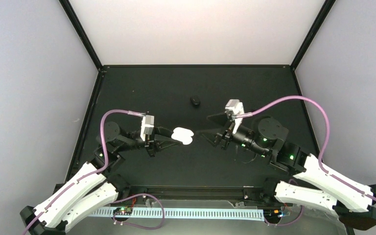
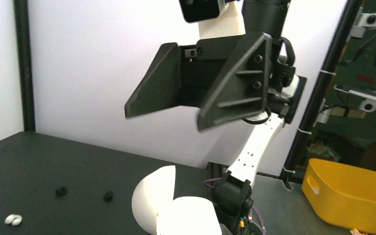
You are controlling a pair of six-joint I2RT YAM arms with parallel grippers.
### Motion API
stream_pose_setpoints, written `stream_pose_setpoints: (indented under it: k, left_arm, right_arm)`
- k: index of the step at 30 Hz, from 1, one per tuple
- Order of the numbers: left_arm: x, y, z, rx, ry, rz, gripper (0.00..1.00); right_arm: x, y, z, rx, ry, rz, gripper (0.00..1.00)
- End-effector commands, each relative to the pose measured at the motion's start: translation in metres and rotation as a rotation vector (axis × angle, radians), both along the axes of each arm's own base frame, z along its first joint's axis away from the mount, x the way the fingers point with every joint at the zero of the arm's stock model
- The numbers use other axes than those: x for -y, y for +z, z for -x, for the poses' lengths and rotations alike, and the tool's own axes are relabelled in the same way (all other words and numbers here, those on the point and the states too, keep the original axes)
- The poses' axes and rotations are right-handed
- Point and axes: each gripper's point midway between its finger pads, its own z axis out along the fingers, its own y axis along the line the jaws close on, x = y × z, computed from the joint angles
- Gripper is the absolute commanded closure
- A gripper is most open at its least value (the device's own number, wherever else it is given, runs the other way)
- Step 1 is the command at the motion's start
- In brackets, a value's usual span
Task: Insert the wireless bluetooth earbuds into the charging case
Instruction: Open the charging case, then pick up the earbud from the center of the board.
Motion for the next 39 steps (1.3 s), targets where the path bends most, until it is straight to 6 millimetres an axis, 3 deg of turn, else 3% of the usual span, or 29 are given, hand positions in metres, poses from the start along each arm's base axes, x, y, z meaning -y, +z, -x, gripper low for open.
stream_pose_setpoints:
  k: [1,5,8,9,11,14,17,22,39]
  left_arm:
    - [-0.008,-0.006,-0.010,-0.068,0.097,0.011,0.98]
    - [-0.015,-0.011,-0.012,-0.091,0.144,-0.005,0.99]
    - [-0.018,-0.016,-0.022,-0.104,0.207,-0.022,0.98]
    - [-0.019,-0.019,-0.027,-0.107,0.236,-0.032,0.98]
    - [-0.023,-0.021,-0.034,-0.102,0.285,-0.053,0.98]
    - [-0.024,-0.019,-0.033,-0.070,0.296,-0.069,0.98]
    - [-0.024,-0.022,-0.031,-0.051,0.288,-0.082,0.99]
    - [-0.023,-0.026,-0.029,-0.050,0.274,-0.082,0.98]
    - [-0.023,-0.028,-0.029,-0.046,0.273,-0.090,0.99]
  right_arm:
    - [0.052,-0.019,-0.052,-0.078,-0.354,-0.031,0.28]
    - [0.097,-0.095,-0.093,-0.265,-0.591,0.033,0.29]
    - [0.117,-0.158,-0.109,-0.411,-0.677,0.079,0.31]
    - [0.119,-0.183,-0.110,-0.464,-0.680,0.097,0.31]
    - [0.121,-0.212,-0.113,-0.531,-0.686,0.110,0.33]
    - [0.112,-0.241,-0.113,-0.585,-0.649,0.157,0.34]
    - [0.100,-0.264,-0.114,-0.634,-0.599,0.218,0.35]
    - [0.098,-0.290,-0.122,-0.679,-0.629,0.275,0.36]
    - [0.100,-0.335,-0.145,-0.789,-0.689,0.270,0.30]
